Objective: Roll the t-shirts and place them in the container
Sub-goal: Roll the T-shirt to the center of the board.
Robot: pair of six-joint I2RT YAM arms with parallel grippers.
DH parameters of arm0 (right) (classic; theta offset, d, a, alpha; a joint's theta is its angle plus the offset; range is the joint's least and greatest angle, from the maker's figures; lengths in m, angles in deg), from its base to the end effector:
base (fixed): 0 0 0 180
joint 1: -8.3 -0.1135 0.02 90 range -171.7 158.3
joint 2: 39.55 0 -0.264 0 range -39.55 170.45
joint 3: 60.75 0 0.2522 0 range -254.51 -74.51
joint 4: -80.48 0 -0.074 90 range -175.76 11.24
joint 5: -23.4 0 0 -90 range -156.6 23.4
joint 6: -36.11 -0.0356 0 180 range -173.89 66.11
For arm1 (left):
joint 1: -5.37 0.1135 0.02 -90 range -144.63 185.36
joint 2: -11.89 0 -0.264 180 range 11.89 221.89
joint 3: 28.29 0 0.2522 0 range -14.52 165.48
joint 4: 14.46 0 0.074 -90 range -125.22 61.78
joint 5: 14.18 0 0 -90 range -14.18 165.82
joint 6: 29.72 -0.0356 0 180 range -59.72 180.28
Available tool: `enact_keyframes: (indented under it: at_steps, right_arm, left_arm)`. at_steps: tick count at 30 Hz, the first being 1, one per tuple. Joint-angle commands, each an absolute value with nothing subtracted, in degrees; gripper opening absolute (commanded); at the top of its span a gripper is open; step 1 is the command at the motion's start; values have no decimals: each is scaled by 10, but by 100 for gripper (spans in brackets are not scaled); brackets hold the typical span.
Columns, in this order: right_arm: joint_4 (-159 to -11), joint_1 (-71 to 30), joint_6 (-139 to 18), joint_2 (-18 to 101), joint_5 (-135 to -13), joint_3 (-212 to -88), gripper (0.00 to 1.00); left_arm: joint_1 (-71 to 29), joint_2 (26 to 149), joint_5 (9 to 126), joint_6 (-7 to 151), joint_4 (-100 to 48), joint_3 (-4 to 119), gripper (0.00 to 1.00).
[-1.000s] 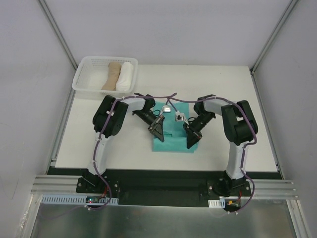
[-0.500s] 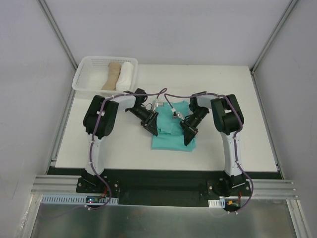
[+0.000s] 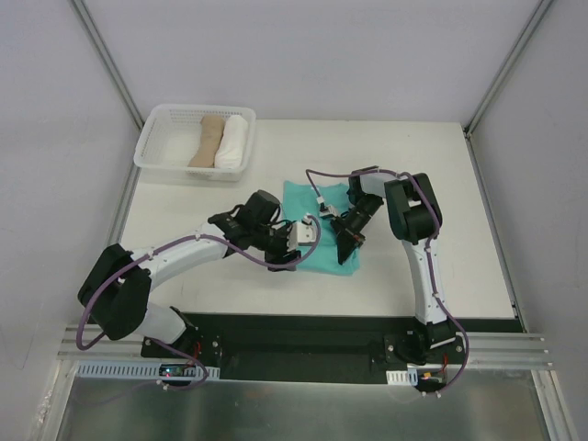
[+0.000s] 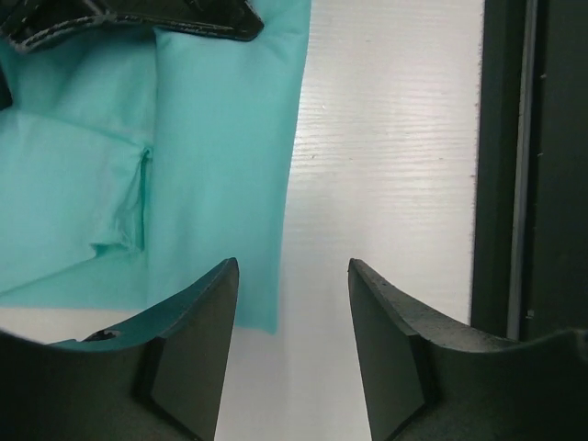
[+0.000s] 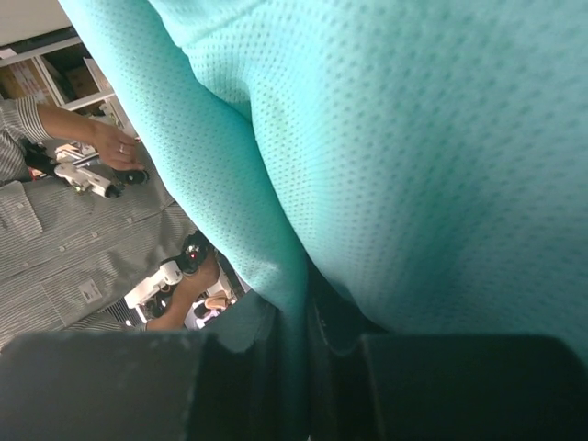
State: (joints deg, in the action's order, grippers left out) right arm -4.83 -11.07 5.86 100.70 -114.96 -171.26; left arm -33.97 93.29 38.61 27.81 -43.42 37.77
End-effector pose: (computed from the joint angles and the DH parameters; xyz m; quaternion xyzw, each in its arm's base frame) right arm 0.3560 0.1534 0.0767 0.4615 -0.7490 -0.4604 0.1184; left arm 0.2160 -0.2049 0.2363 0.6125 0.6348 -0.3155 0.3497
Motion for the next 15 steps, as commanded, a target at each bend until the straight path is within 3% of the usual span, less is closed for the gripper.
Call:
enact_keyframes:
  at_steps: [1, 15]
  right_arm:
    - [20, -110, 42, 1032, -1127, -1730, 5]
    - [20, -114, 58, 1025, -1127, -1721, 4]
  left_arm:
    - [-385, 944, 487, 168, -317, 336, 51]
    - [-444, 1043, 608, 12, -238, 269, 53]
